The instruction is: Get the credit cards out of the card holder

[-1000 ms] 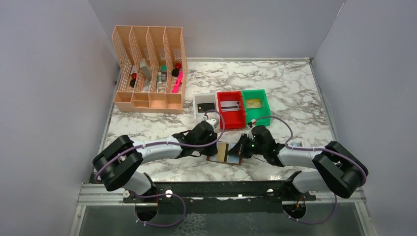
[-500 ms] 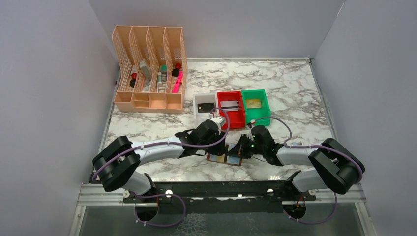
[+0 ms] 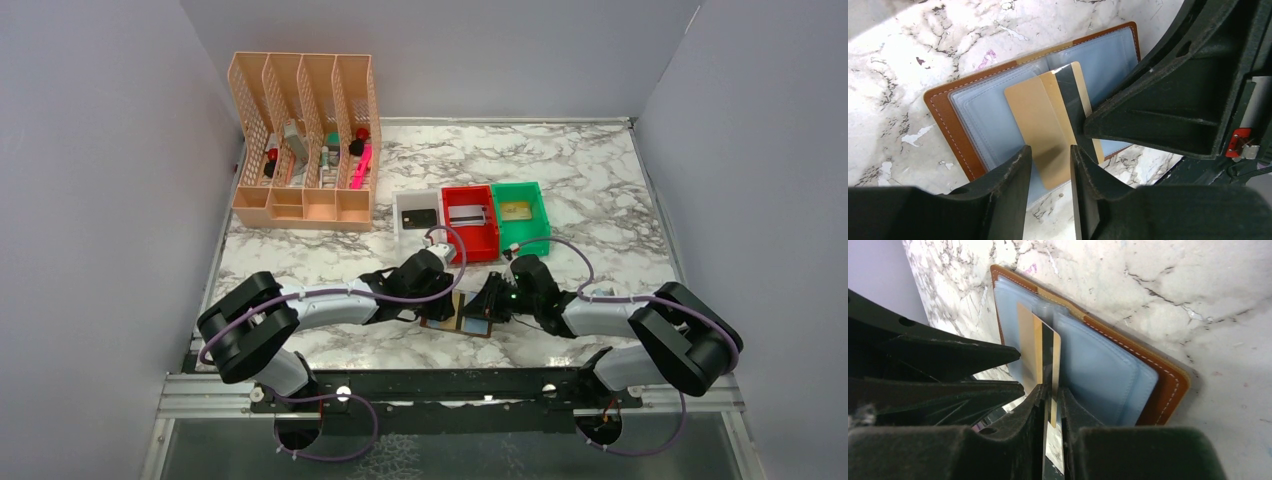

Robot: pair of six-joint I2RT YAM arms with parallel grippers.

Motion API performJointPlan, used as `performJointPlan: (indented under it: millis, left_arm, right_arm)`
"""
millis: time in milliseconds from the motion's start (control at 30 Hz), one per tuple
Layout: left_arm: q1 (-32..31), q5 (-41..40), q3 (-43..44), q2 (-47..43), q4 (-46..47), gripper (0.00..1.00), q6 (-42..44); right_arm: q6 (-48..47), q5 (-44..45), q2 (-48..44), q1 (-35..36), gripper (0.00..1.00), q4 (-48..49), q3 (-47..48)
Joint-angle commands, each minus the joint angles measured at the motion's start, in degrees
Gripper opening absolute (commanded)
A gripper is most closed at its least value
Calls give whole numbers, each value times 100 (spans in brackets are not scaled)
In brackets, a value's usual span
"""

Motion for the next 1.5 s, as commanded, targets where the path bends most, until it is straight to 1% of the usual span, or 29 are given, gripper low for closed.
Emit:
performJointPlan:
  millis: [0,233,367,500,600,700,767,900,1100,1167,1300,1467]
  left_arm:
    - [-46,-73,-199,108,-257,36,-8]
    - [-46,-183,-185,5,-416,35,11]
    - [-50,-190,-153,-12,-453,35,18]
    - [-49,-202,-139,-8,-470,34,24]
    - [-54,-214,-139,-11,-470,34,28]
    - [-54,-215,-130,-11,-478,34,29]
    - [-55,-219,-115,-13,-491,33,28]
    - [-55,-247,-104,-43,-542,33,29]
    - [-55,-271,-105,-59,-555,33,36]
    - [-55,-260,-95,-56,-565,33,37]
    - [-55,-235,-80,-42,-559,33,46]
    - [-56,-158,-34,11,-556,31,81]
  right_arm:
    - [50,53,-120,-18,22,-10,-78]
    - [318,-78,-64,-22,28,405,-166]
    - [469,-253,204,-19,29,731,-193]
    - [551,-136,205,-18,29,773,-291]
    - [563,0,132,-20,23,698,-336]
    - [569,-134,148,-18,12,846,-371]
    - [565,-186,159,-23,7,871,-356]
    - [532,-37,16,-27,4,585,-360]
    - [434,165,-403,-103,3,99,-464]
    - [435,201,-500,-122,4,55,-526]
    - [442,46,-430,-141,13,206,-501]
    - [539,13,-287,-141,29,510,-480]
